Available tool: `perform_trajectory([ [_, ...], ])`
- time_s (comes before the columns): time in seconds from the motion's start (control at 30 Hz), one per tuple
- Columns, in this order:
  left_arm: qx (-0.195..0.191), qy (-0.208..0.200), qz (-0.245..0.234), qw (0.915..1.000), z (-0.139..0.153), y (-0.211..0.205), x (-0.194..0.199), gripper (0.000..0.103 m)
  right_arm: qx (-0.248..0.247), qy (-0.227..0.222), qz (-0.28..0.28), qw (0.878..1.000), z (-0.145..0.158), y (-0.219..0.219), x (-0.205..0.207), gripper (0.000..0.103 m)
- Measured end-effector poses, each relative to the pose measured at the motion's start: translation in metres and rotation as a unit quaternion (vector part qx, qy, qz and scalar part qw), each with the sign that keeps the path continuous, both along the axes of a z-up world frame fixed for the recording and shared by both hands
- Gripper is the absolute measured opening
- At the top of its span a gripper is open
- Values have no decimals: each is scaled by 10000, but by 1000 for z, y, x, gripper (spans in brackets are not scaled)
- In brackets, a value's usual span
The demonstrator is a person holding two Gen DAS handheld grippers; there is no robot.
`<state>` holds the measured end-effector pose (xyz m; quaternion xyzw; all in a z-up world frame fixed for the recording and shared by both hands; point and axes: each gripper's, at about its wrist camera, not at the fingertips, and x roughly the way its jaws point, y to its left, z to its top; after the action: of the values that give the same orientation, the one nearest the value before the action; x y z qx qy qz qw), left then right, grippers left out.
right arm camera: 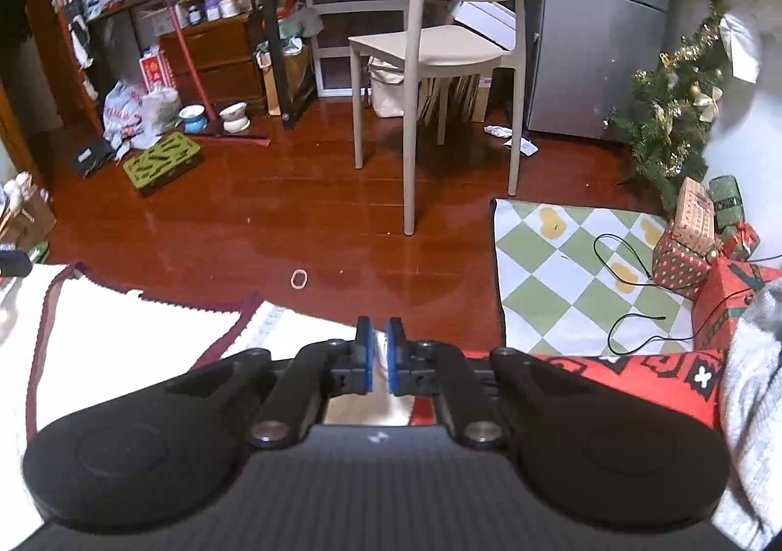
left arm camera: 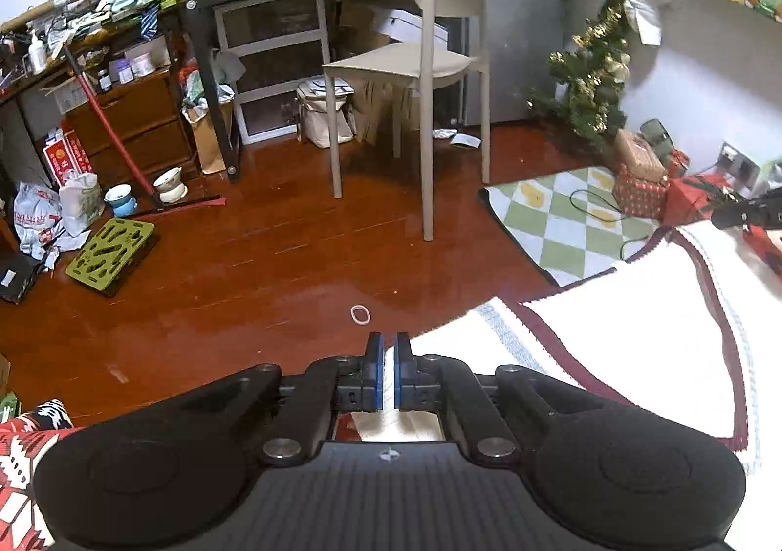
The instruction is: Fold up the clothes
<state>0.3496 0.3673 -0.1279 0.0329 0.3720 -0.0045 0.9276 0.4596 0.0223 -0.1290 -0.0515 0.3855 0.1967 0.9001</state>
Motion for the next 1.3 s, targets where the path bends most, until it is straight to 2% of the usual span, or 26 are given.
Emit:
perform_trajectory([
  [0.13, -73, -36, 182, 9998, -5, 1, 2, 5, 76, 22, -82, 9999, -6, 0, 7, 9],
  [0.17, -180, -16, 273, 9995, -4, 3, 2, 5, 125, 18, -139, 9998, -5, -3, 9, 13],
  [0.2, -270, 2, 354, 9990, -2, 5, 1, 7, 174, 14, -196, 9997, -4, -6, 10, 23],
  [0.27, -342, -11, 440, 9984, 4, 7, -3, 13, 275, -31, -282, 9992, 0, -14, 8, 31],
  [0.33, -453, -122, 478, 9978, 15, 8, -15, 16, 393, -74, -294, 9988, 9, -23, 0, 33],
  [0.43, -737, -207, 529, 9957, 32, 11, -39, 30, 589, -84, -244, 9979, 26, -36, -17, 38],
  [0.47, -869, -200, 539, 9946, 38, 11, -49, 30, 632, -60, -191, 9978, 33, -40, -27, 39],
  [0.6, -1274, -16, 371, 9912, 56, -1, -96, 29, 769, 181, 62, 9969, 50, -54, -81, 38],
  [0.67, -1532, 111, 339, 9876, 61, -7, -124, 21, 696, 370, 183, 9967, 54, -56, -115, 35],
  [0.73, -1714, 243, 287, 9845, 65, -16, -153, 21, 717, 499, 238, 9959, 58, -60, -149, 34],
  [0.8, -1692, 279, 150, 9851, 73, -30, -184, 21, 794, 634, 292, 9944, 63, -65, -184, 34],
  [0.93, -1578, 434, 22, 9865, 80, -59, -238, 21, 645, 626, 536, 9945, 78, -69, -253, 34],
  [1.0, -1681, 545, 22, 9843, 78, -72, -264, 21, 527, 668, 625, 9944, 80, -69, -282, 34],
  [1.07, -1936, 692, 75, 9786, 71, -84, -288, 13, 416, 775, 709, 9936, 78, -67, -306, 34],
  [1.17, -2283, 765, 172, 9704, 58, -108, -321, 13, 249, 936, 835, 9918, 74, -65, -343, 34],
  [1.3, -2150, 1028, 62, 9712, 46, -133, -345, 13, 27, 1149, 1002, 9883, 69, -62, -392, 34],
])
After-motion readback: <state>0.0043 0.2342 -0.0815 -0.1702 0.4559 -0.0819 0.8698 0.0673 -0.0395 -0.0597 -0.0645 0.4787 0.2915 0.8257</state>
